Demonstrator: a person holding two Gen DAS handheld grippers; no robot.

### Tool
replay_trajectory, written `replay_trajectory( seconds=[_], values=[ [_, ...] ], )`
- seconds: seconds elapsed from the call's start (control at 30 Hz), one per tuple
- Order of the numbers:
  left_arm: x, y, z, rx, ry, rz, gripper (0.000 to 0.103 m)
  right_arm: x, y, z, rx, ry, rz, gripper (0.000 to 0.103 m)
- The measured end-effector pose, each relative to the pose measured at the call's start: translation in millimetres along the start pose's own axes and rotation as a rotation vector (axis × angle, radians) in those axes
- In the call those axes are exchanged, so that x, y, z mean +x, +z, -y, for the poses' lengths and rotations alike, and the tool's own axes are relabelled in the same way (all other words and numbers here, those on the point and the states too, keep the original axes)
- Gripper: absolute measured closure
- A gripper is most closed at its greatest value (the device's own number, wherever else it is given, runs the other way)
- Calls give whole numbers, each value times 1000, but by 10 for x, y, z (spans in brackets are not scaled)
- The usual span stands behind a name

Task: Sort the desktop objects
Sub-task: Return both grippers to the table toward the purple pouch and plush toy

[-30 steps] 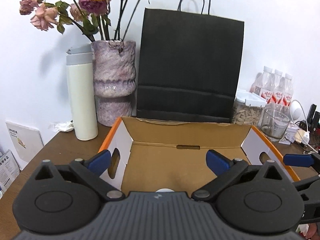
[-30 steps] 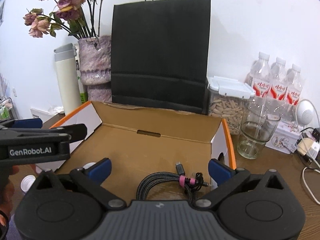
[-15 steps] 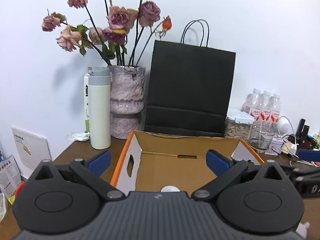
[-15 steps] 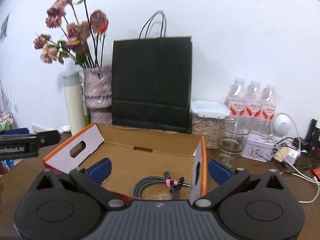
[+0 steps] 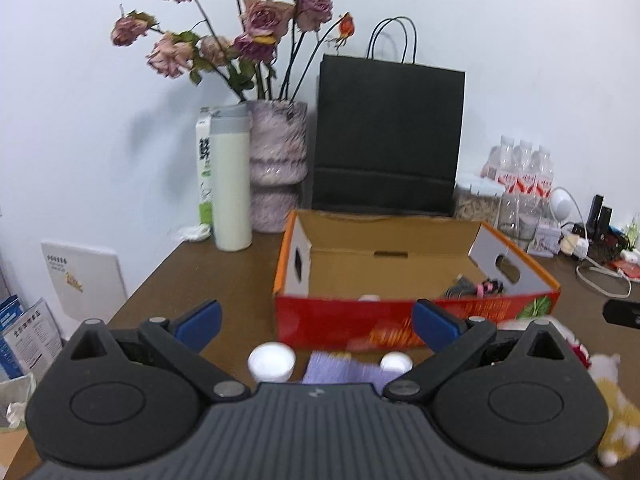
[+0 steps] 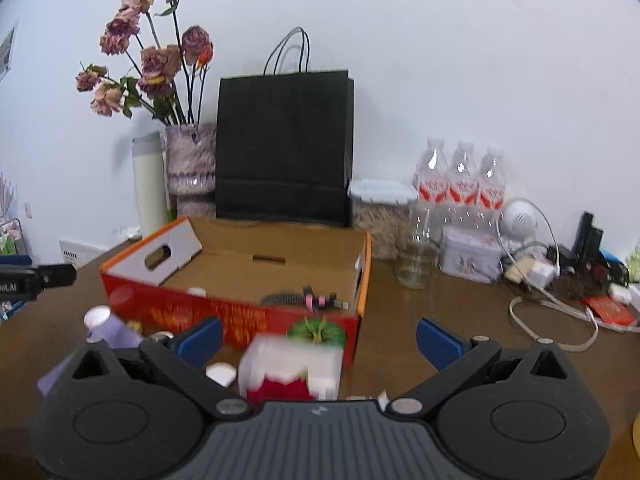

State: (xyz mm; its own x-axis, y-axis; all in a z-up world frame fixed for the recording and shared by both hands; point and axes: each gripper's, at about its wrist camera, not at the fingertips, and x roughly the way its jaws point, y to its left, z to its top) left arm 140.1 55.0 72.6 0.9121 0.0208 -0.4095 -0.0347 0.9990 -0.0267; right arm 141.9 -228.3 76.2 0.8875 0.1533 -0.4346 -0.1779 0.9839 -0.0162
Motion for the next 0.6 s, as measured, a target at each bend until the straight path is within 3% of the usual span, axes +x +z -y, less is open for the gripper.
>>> replay_trajectory(
  seconds=[0.33,0.6],
  values=[
    [-238,-434,-164,2,-2,-89,0,-234,-534,-131,-4,29,-79,0],
    [-251,-584,-81,37,-28,-144,0,-225,-682,-154,6,27,-125,0]
  ],
)
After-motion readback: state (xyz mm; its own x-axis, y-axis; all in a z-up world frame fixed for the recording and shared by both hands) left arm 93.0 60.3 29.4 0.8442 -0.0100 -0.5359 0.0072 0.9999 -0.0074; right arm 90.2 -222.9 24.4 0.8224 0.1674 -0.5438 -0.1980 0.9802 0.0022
